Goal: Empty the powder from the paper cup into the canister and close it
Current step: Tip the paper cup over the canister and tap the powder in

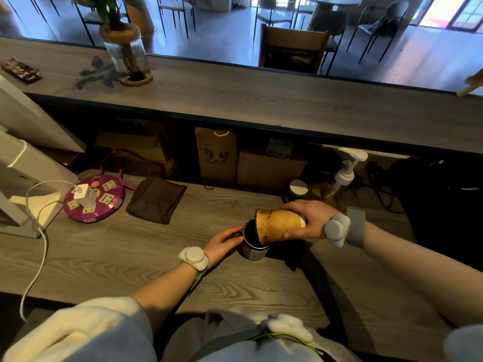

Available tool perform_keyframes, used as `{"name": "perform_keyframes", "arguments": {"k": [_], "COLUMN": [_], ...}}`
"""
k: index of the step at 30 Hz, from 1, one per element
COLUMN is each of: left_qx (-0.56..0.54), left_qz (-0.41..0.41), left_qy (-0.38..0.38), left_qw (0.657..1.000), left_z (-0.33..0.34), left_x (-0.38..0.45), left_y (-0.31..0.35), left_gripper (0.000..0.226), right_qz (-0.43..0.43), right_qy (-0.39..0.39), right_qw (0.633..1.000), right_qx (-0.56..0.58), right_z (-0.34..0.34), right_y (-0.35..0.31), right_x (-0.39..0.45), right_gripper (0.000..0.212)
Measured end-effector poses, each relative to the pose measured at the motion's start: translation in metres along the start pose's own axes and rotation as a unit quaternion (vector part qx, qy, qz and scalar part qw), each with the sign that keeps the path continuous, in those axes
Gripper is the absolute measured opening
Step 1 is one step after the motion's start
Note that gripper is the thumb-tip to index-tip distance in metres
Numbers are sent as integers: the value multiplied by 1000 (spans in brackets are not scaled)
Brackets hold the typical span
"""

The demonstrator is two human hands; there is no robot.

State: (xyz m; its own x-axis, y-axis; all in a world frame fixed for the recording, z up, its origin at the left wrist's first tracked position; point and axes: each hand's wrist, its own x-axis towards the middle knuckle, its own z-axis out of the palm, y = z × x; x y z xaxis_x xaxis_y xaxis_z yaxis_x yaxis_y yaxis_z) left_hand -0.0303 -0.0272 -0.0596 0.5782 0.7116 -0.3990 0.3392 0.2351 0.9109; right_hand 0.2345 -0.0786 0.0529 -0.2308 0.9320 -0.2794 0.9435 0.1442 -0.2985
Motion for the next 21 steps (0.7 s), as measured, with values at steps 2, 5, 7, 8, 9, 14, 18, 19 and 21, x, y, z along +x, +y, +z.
{"name": "perform_keyframes", "arguments": {"k": [2,5,7,8,9,14,18,19,21], "left_qx": [-1,-10,-13,-14,-15,-30,-35,-38,-43], "left_qz": [-3,-7,-7,-7,-9,-17,-16,-17,-20], "left_qy": [4,2,6,7,7,7,11,10,9], "left_qw": [1000,1000,1000,1000,1000,999,999,999,999], "left_z": [0,0,0,0,0,0,1,1,1], "left_x": [0,2,2,1,1,2,2,2,2], "left_y": [0,-1,-1,0,0,0,1,1,1], "left_gripper": [44,43,42,42,43,44,44,44,43], "right_qz": [0,3,4,4,5,6,3,2,3], "right_qy": [-2,0,3,5,5,0,0,-1,0], "right_qw": [1000,1000,1000,1000,1000,1000,1000,1000,1000], "right_qx": [-2,-4,-4,-4,-4,-9,-11,-11,-11], "right_z": [0,-1,-1,-2,-2,-4,-5,-5,-5], "right_y": [0,0,0,0,0,-2,-3,-3,-3], "right_x": [1,1,0,0,0,1,2,2,1], "right_gripper": [79,79,78,78,78,79,78,78,78]}}
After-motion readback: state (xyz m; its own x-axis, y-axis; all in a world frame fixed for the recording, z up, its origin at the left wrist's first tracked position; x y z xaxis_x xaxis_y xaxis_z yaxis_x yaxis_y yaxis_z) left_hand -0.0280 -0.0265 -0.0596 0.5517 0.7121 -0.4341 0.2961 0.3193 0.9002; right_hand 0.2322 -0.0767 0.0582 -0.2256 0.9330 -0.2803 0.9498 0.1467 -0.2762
